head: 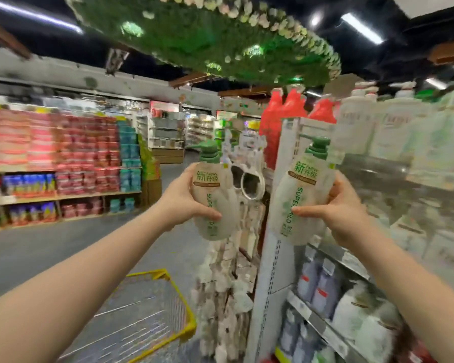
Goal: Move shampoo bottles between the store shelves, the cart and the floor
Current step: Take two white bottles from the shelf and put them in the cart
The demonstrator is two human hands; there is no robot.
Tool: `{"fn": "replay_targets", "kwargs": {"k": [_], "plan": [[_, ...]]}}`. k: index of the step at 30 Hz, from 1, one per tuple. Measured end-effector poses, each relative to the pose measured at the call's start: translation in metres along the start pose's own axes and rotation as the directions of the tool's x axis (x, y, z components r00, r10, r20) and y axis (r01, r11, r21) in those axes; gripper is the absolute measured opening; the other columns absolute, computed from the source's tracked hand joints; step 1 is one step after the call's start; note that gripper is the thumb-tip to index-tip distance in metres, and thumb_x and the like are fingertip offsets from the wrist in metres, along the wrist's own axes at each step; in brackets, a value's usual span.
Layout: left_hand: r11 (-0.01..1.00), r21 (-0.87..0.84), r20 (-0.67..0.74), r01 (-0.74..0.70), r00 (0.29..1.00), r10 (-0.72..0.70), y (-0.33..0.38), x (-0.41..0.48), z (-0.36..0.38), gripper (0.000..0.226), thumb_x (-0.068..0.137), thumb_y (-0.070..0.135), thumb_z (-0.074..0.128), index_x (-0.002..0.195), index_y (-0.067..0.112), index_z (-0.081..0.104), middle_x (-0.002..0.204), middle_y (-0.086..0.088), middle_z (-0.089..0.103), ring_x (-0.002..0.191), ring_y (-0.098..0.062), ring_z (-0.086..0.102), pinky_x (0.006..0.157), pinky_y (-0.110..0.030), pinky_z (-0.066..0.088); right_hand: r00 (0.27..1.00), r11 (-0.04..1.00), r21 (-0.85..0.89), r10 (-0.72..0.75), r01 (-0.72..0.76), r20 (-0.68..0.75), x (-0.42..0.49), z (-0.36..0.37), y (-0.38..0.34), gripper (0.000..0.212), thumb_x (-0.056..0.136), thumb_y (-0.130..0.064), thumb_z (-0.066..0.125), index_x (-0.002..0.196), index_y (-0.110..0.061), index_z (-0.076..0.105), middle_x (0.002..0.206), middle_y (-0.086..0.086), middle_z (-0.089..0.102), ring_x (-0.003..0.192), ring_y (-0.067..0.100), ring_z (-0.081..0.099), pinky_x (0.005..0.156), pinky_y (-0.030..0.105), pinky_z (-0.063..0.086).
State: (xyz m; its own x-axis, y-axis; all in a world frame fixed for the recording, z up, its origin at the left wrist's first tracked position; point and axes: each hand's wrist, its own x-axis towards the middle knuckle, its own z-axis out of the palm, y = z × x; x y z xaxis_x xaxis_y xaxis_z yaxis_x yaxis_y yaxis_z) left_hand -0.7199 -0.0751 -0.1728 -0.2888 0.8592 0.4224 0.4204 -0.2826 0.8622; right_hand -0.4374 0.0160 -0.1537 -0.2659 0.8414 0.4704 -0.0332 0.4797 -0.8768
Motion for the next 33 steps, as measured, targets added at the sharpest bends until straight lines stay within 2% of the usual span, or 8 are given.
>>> {"fn": "replay_targets", "kwargs": {"k": [3, 6, 9, 13, 18, 24, 29, 33], "plan": [[0.995, 0.037, -0.062, 0.094, 0.994, -0.091, -0.061, -0.009, -0.054, 0.110, 0.027, 0.029, 0.094, 0.126, 0.029, 0.047, 0.112, 0.005, 0.067, 0.104, -0.016, 0.064, 0.089, -0.043, 0.054, 0.987, 0.997, -0.012, 0.071, -0.070, 0.142, 0.021, 0.077, 0.042, 0.074, 0.050, 0.012, 0.083, 0.110, -0.018, 0.052, 0.104, 0.000, 0.068, 0.093, 0.012, 0.067, 0.077, 0.036, 0.057], [0.981, 0.063, -0.150, 0.184, 0.973, -0.173, -0.124, -0.025, -0.093, 0.095, 0.031, 0.018, 0.094, 0.115, 0.030, 0.052, 0.105, 0.007, 0.068, 0.098, -0.013, 0.065, 0.087, -0.033, 0.054, 0.953, 0.989, -0.002, 0.144, -0.149, 0.267, 0.037, 0.151, 0.090, 0.078, 0.050, 0.012, 0.083, 0.115, -0.014, 0.050, 0.108, 0.003, 0.067, 0.097, 0.015, 0.066, 0.075, 0.034, 0.059], [0.942, 0.114, -0.240, 0.315, 0.929, -0.281, -0.186, -0.041, -0.126, 0.094, 0.038, 0.007, 0.094, 0.117, 0.030, 0.050, 0.103, 0.010, 0.068, 0.096, -0.010, 0.063, 0.090, -0.034, 0.053, 0.906, 0.973, -0.015, 0.220, -0.231, 0.362, 0.047, 0.224, 0.145, 0.085, 0.043, 0.011, 0.085, 0.117, -0.007, 0.048, 0.112, 0.013, 0.066, 0.101, 0.027, 0.065, 0.082, 0.046, 0.056], [0.861, 0.142, -0.336, 0.488, 0.842, -0.422, -0.274, -0.054, -0.159, 0.094, 0.036, 0.014, 0.095, 0.117, 0.030, 0.050, 0.105, 0.010, 0.068, 0.097, -0.009, 0.063, 0.091, -0.033, 0.051, 0.794, 0.939, -0.099, 0.332, -0.329, 0.509, 0.058, 0.325, 0.236, 0.084, 0.042, 0.013, 0.086, 0.115, -0.006, 0.047, 0.107, 0.014, 0.067, 0.093, 0.028, 0.067, 0.078, 0.047, 0.057], [0.684, 0.074, -0.439, 0.726, 0.639, -0.631, -0.388, -0.072, -0.179, 0.096, 0.035, 0.020, 0.095, 0.118, 0.033, 0.049, 0.103, 0.014, 0.067, 0.100, -0.014, 0.063, 0.089, -0.036, 0.051, 0.588, 0.869, -0.267, 0.482, -0.417, 0.649, 0.052, 0.426, 0.353, 0.080, 0.047, 0.014, 0.085, 0.110, -0.017, 0.047, 0.107, 0.010, 0.064, 0.092, 0.026, 0.064, 0.073, 0.041, 0.055], [0.423, 0.018, -0.398, 0.906, 0.395, -0.828, -0.531, -0.109, -0.169, 0.086, 0.040, 0.015, 0.093, 0.114, 0.026, 0.049, 0.096, 0.009, 0.065, 0.092, -0.019, 0.063, 0.077, -0.033, 0.052, 0.341, 0.700, -0.604, 0.714, -0.382, 0.612, 0.004, 0.493, 0.497, 0.086, 0.047, -0.002, 0.091, 0.117, -0.018, 0.043, 0.112, 0.003, 0.059, 0.100, 0.025, 0.059, 0.086, 0.042, 0.052], [0.266, -0.045, -0.265, 0.963, 0.245, -0.933, -0.644, -0.137, -0.148, 0.096, 0.041, 0.012, 0.094, 0.122, 0.022, 0.042, 0.101, 0.004, 0.065, 0.091, -0.020, 0.064, 0.085, -0.042, 0.055, 0.230, 0.540, -0.741, 0.841, -0.399, 0.489, -0.039, 0.517, 0.600, 0.084, 0.048, -0.002, 0.091, 0.115, -0.013, 0.041, 0.110, 0.005, 0.058, 0.095, 0.022, 0.056, 0.079, 0.031, 0.046], [0.110, 0.019, -0.194, 0.994, 0.112, -0.975, -0.722, -0.156, -0.131, 0.092, 0.033, 0.033, 0.095, 0.108, 0.024, 0.041, 0.103, 0.002, 0.063, 0.093, -0.023, 0.063, 0.083, -0.044, 0.056, 0.175, 0.399, -0.814, 0.917, -0.422, 0.359, -0.067, 0.533, 0.667, 0.075, 0.051, -0.003, 0.090, 0.105, -0.013, 0.040, 0.103, 0.003, 0.056, 0.090, 0.023, 0.055, 0.077, 0.035, 0.049]]}}
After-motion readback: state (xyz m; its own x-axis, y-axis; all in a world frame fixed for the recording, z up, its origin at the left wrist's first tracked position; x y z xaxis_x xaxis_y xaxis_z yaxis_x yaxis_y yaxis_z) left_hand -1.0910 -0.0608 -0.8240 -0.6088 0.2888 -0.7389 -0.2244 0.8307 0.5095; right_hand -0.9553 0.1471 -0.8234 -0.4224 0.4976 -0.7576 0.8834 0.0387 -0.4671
